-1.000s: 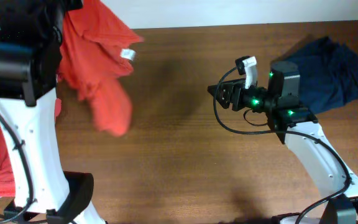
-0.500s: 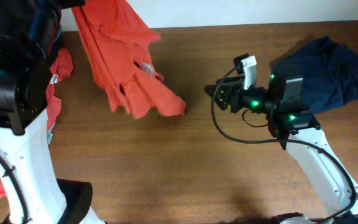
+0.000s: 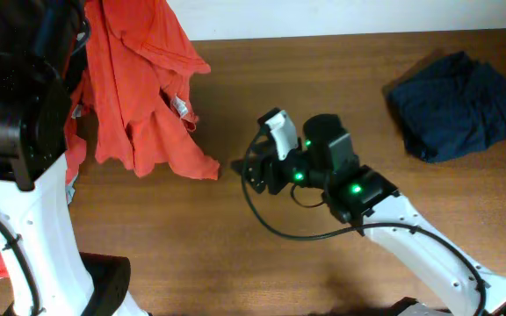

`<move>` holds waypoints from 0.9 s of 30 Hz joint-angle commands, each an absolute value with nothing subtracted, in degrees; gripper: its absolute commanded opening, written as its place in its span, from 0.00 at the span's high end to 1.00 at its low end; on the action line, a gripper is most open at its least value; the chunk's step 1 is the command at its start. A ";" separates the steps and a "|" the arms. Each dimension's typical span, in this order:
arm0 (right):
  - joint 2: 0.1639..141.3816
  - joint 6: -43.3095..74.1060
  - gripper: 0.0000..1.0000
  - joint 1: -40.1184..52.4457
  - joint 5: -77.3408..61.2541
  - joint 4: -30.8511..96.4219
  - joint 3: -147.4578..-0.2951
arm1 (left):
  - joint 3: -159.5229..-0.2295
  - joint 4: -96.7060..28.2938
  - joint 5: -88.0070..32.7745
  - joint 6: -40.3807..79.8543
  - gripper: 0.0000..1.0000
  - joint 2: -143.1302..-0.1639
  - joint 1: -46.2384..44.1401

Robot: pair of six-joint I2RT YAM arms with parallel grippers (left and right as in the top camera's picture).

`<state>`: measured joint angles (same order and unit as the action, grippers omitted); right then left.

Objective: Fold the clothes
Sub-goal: 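Lift the orange T-shirt high with the left gripper, then grasp the hanging shirt edge with the right gripper below the left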

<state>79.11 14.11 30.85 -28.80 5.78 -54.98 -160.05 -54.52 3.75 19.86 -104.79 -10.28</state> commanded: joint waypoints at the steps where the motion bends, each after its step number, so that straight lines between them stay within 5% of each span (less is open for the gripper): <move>1: 78.52 17.17 0.30 35.68 -21.26 5.52 -55.94 | -161.03 -53.28 2.72 23.38 0.99 -103.18 -10.44; 11: 82.83 20.10 0.22 46.39 -4.73 -1.54 -55.94 | -161.03 -50.22 2.74 24.86 0.99 -103.15 -14.90; 27: 92.14 23.03 0.23 49.54 -5.87 -11.42 -56.01 | -161.01 -49.23 7.79 24.82 0.99 -103.22 -20.97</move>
<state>92.14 22.06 47.66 -5.56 -10.81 -54.98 -160.05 -50.02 5.06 24.29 -104.77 -20.53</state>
